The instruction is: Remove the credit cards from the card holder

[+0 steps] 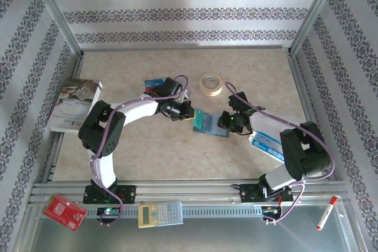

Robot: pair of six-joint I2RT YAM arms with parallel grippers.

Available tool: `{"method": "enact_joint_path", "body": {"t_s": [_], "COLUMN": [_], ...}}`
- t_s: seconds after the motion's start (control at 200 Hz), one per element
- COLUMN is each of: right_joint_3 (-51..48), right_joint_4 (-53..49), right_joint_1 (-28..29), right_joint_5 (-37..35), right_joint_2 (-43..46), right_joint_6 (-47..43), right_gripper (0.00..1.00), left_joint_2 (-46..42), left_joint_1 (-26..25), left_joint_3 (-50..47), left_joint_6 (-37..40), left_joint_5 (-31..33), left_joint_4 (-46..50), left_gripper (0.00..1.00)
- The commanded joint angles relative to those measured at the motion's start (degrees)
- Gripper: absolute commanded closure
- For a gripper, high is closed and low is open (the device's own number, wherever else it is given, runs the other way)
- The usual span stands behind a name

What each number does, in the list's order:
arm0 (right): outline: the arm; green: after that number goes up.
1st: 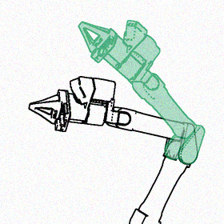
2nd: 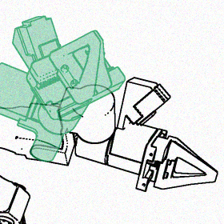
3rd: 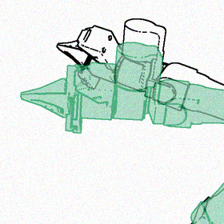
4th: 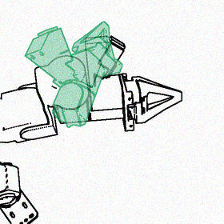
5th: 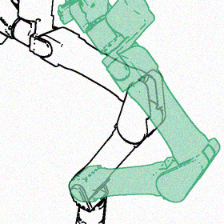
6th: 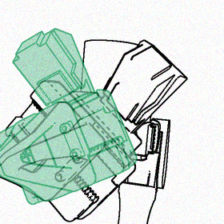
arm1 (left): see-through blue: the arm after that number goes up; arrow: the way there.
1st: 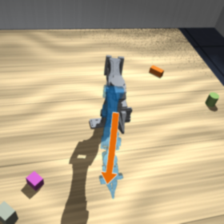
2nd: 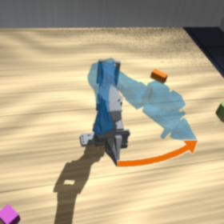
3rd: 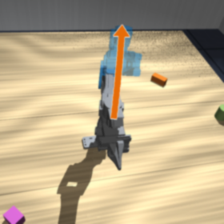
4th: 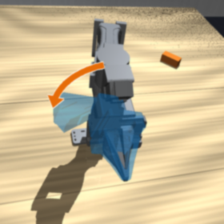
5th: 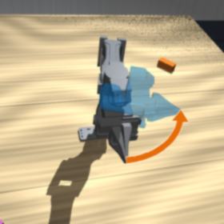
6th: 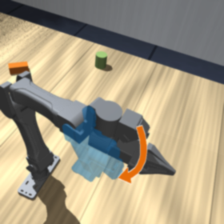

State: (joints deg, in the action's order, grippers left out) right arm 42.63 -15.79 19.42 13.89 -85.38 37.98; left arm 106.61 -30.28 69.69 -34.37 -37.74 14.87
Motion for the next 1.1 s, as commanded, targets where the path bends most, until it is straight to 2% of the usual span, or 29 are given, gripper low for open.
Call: {"method": "enact_joint_path", "body": {"t_s": [0.0,0.12,0.285,0.355,0.41,0.48,0.644,0.749,0.844,0.934,0.969,1.099], "right_joint_3": [-0.2,-2.0,-5.2,-6.5,-8.0,-9.5,-9.8,-9.2,-8.4,-8.2,-8.3,-8.9], "right_joint_4": [2.1,7.3,18.4,24.8,31.8,39.9,55.4,62.9,66.9,71.4,73.4,76.7], "right_joint_1": [-0.7,-2.1,-5.1,-6.1,-6.8,-7.5,-7.9,-7.9,-7.9,-7.8,-7.9,-7.9], "right_joint_5": [1.3,5.7,17.4,22.9,27.4,30.8,35.9,37.1,37.9,38.2,38.3,37.8], "right_joint_2": [4.8,8.3,10.1,9.9,9.4,8.7,5.6,3.7,2.5,1.6,1.4,0.8], "right_joint_6": [1.4,2.7,5.8,8.2,11.2,15.9,26.2,32.1,35.7,38.5,39.3,40.6], "right_gripper": [0.73,0.69,0.55,0.48,0.44,0.39,0.30,0.27,0.27,0.33,0.39,0.70], "left_joint_2": [-3.5,-4.9,-6.6,-7.2,-8.2,-10.0,-9.7,-9.4,-9.6,-9.6,-9.6,-9.8], "left_joint_1": [1.6,2.6,3.2,3.4,3.7,3.7,3.8,3.8,3.8,3.8,3.8,3.9], "left_joint_3": [1.8,2.0,1.6,0.9,0.3,-2.0,-5.2,-6.3,-6.5,-6.5,-6.5,-6.5], "left_joint_6": [7.9,8.3,3.6,-1.3,-7.1,-14.3,-27.5,-32.5,-34.2,-34.5,-34.6,-35.1], "left_joint_5": [0.7,-2.2,-7.3,-9.1,-7.9,-8.8,-14.1,-15.3,-15.9,-16.2,-16.3,-16.6], "left_joint_4": [6.4,6.5,1.2,-3.3,-6.2,-14.2,-30.6,-37.5,-40.1,-40.4,-40.5,-41.5], "left_gripper": [1.00,1.00,1.00,1.00,1.00,1.00,1.00,1.00,1.00,1.00,1.00,1.00]}}
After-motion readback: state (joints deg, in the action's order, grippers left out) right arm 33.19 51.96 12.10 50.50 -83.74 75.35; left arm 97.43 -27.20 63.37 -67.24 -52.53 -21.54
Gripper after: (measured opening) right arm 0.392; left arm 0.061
